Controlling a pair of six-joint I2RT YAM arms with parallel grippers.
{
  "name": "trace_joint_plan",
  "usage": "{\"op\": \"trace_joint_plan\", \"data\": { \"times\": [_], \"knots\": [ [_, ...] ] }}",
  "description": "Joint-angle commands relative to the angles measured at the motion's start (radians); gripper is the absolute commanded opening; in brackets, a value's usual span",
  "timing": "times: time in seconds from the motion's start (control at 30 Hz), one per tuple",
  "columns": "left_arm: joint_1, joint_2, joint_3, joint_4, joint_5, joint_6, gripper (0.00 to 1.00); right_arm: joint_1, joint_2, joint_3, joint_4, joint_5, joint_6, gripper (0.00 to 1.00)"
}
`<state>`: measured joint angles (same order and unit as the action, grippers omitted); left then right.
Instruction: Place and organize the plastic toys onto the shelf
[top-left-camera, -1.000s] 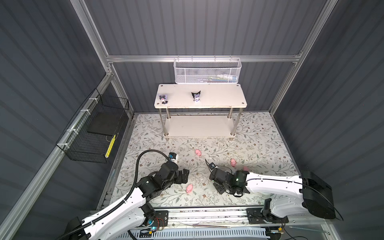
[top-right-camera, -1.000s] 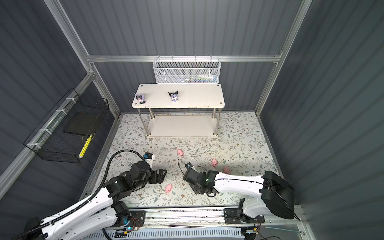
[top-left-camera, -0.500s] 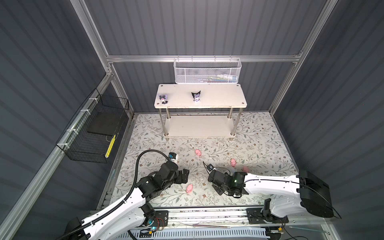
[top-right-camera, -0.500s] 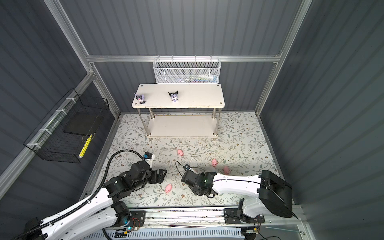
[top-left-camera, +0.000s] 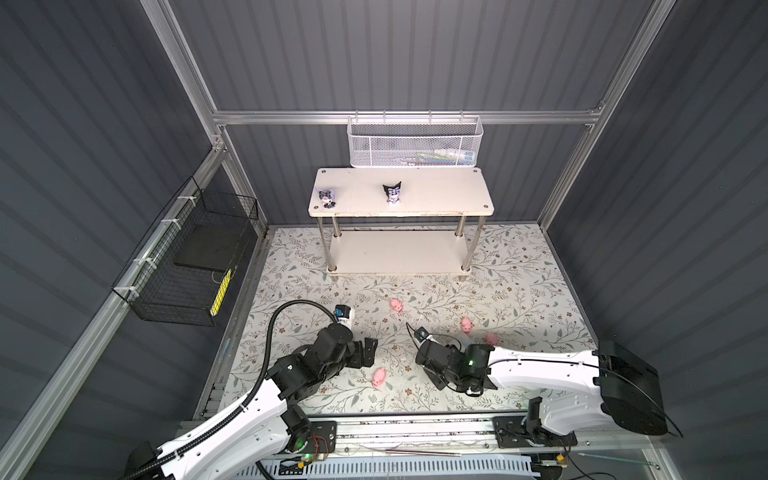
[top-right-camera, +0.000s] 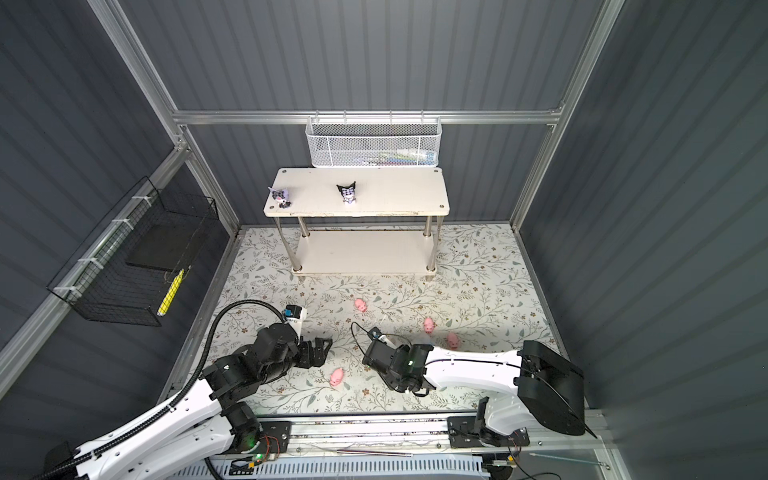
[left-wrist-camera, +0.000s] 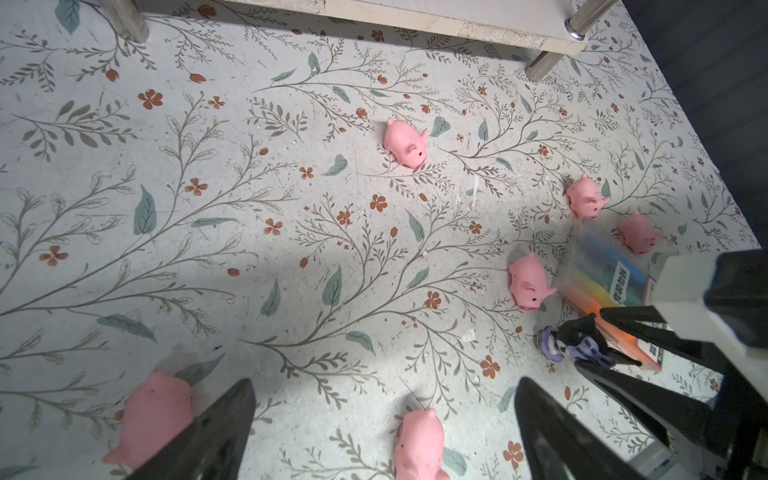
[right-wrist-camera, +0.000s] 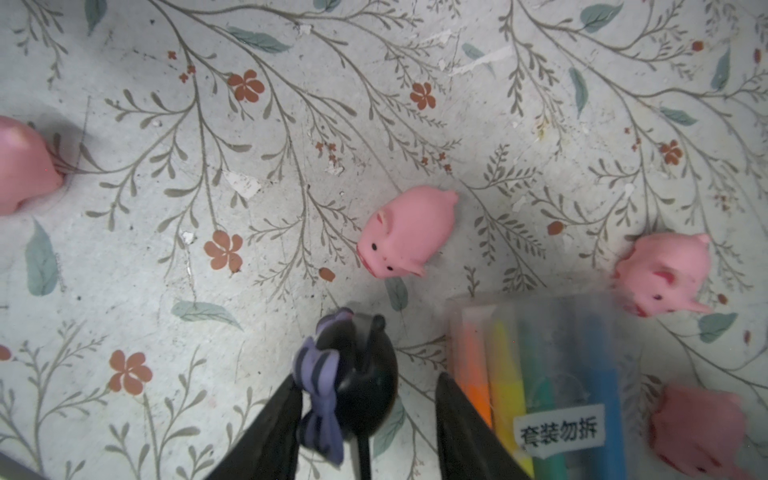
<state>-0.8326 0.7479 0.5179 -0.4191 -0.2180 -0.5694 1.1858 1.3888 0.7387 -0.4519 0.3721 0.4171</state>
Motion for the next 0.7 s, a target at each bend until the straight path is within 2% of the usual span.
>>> {"op": "trace_joint_plan", "data": {
  "times": [0.0, 0.33, 0.67],
  "knots": [
    [-0.006, -0.01, 0.018, -0.023, -0.012, -0.004, 0.97, 0.003, -0.014, -0.01, -0.013, 0.019, 0.019, 0.56],
    [-0.006, 0.001, 0.024, -0.014, -0.004, 0.0, 0.97, 0.009, -0.024, -0.016, -0.058, 0.028, 0.088, 0.65],
    [-0.005, 0.0, 0.034, -0.019, -0.001, 0.009, 0.97, 0.011, -0.019, -0.015, -0.113, 0.034, 0.155, 0.67]
  ]
}}
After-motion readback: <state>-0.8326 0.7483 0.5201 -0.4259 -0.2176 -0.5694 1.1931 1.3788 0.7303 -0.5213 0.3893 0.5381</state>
